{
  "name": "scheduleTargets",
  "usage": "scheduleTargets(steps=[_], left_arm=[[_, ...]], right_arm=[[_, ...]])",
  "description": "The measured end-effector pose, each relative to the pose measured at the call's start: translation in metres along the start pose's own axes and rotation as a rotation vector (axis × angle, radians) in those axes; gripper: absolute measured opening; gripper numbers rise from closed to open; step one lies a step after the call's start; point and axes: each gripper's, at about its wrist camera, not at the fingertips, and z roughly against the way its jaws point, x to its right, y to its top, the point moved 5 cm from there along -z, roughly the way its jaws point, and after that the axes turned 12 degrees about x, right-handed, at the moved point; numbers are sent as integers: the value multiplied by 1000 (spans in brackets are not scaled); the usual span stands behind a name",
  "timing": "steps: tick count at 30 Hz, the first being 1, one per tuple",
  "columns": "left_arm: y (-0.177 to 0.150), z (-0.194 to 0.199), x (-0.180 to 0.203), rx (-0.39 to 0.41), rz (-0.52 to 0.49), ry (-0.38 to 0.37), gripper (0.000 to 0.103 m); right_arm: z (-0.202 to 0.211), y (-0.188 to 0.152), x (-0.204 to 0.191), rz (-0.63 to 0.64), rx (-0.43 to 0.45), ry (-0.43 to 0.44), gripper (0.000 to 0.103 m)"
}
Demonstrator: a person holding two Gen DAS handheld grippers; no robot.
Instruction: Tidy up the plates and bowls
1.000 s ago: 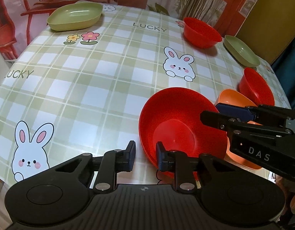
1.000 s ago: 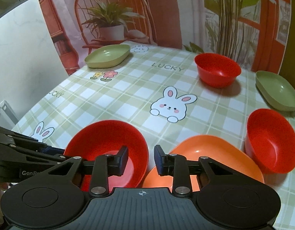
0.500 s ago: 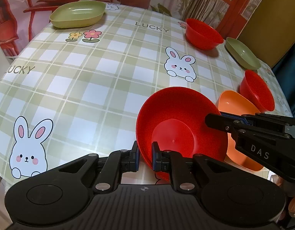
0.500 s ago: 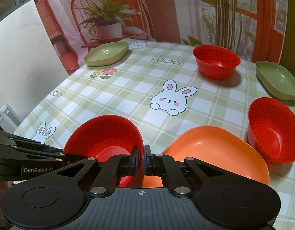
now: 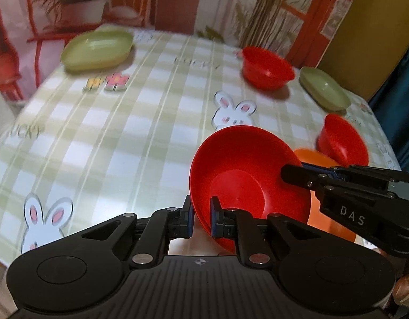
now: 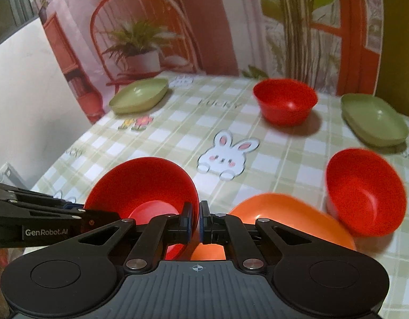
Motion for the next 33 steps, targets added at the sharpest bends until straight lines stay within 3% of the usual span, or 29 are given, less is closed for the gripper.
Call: scheduleTargets(steps=[13, 21, 33], left_arm=[[58, -5, 64, 107, -139, -63, 13], [79, -1, 90, 161, -184, -81, 13], [96, -21, 124, 157, -223, -150, 13]], right_arm=[[32, 53, 55, -46, 171, -76, 5], [43, 65, 80, -88, 218, -103, 5], [56, 74, 118, -100, 239, -174, 5]])
